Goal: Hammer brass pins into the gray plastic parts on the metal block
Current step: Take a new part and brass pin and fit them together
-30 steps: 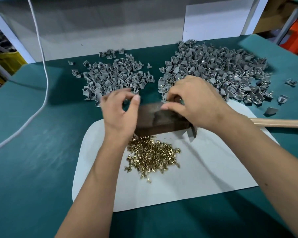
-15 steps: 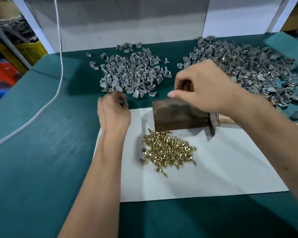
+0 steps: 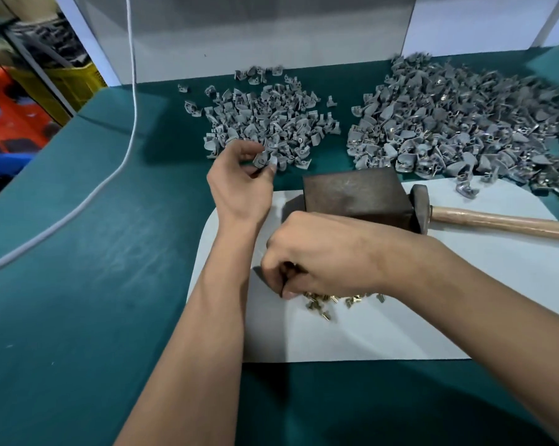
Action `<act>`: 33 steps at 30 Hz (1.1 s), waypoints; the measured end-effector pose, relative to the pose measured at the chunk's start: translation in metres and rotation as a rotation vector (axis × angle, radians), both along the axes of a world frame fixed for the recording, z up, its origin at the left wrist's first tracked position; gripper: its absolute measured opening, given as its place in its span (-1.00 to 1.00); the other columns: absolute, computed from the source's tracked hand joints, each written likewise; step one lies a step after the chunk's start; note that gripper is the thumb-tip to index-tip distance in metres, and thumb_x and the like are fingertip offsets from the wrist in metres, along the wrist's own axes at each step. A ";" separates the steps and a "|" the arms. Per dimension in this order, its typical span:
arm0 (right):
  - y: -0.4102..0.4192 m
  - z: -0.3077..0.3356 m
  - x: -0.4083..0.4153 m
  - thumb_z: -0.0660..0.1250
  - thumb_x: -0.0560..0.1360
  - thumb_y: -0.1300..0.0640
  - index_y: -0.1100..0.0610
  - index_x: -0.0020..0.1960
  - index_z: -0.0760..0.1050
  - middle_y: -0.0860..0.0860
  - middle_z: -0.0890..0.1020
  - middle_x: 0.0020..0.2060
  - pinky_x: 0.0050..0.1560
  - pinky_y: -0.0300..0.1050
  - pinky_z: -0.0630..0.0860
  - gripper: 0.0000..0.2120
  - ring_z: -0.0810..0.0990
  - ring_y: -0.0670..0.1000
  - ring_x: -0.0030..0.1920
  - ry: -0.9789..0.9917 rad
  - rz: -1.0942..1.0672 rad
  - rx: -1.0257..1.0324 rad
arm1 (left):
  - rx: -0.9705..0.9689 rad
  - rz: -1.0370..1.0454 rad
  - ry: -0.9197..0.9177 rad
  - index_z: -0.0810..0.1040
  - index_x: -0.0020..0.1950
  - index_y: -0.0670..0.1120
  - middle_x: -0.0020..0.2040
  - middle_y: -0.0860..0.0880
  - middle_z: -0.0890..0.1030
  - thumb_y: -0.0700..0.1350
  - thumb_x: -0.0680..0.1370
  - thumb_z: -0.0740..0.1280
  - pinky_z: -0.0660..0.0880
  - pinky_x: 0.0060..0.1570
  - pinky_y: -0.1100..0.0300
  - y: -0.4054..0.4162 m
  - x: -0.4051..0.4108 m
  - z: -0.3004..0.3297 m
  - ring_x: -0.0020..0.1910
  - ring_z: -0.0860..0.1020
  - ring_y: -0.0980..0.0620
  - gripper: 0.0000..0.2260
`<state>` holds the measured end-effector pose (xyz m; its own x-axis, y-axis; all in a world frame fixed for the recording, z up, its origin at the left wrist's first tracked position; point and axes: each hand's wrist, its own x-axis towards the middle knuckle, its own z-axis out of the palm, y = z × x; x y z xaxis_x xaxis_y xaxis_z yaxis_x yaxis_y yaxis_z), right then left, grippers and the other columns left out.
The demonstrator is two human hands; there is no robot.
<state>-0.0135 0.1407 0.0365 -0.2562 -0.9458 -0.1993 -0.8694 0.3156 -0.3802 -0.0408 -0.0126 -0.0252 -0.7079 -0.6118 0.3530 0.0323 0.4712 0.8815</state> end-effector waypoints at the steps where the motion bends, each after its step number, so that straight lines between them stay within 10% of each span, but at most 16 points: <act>1: 0.000 -0.001 0.001 0.48 0.45 0.19 -0.07 -0.20 0.56 -0.14 0.59 -0.29 -0.19 -0.13 0.52 -0.81 0.57 -0.14 -0.26 0.008 0.000 0.002 | 0.040 -0.014 0.009 0.66 0.03 -0.06 -0.04 0.08 0.69 -0.22 0.45 0.55 0.60 -0.14 0.29 0.002 0.000 -0.001 -0.22 0.65 0.05 -0.80; 7: 0.012 -0.008 0.001 0.36 0.56 0.19 0.00 -0.05 0.52 -0.04 0.60 -0.11 -0.06 0.05 0.54 -0.90 0.58 0.03 -0.11 0.144 -0.046 -0.063 | 0.177 -0.143 0.112 0.70 0.12 -0.14 0.01 -0.08 0.73 -0.31 0.48 0.52 0.63 0.16 -0.04 0.012 -0.002 0.003 0.04 0.70 -0.05 -0.77; 12: 0.042 0.002 -0.016 0.48 0.53 0.21 0.11 -0.08 0.63 -0.14 0.66 -0.25 -0.21 -0.33 0.51 -0.95 0.63 -0.16 -0.24 -0.108 -0.389 -0.602 | 0.260 -0.352 0.191 0.61 0.27 -0.26 0.10 -0.21 0.71 -0.41 0.47 0.50 0.61 0.22 -0.09 0.029 0.004 0.012 0.14 0.69 -0.17 -0.62; 16: 0.066 -0.008 -0.032 0.49 0.51 0.27 0.13 -0.02 0.70 -0.09 0.69 -0.26 -0.26 -0.22 0.61 -0.92 0.67 -0.08 -0.30 -0.105 -0.624 -0.868 | 0.174 -0.432 0.204 0.63 0.14 -0.30 0.07 -0.16 0.72 -0.40 0.42 0.54 0.64 0.17 -0.03 0.043 0.009 0.016 0.05 0.71 -0.07 -0.69; 33: 0.077 -0.022 -0.045 0.53 0.45 0.24 0.10 0.04 0.41 -0.14 0.71 -0.24 -0.10 -0.40 0.52 -0.68 0.67 -0.26 -0.14 0.155 -0.821 -0.940 | 0.039 -0.640 0.168 0.68 0.13 -0.12 -0.02 -0.10 0.73 -0.26 0.39 0.61 0.66 0.03 0.07 0.058 0.012 0.014 -0.05 0.73 -0.04 -0.67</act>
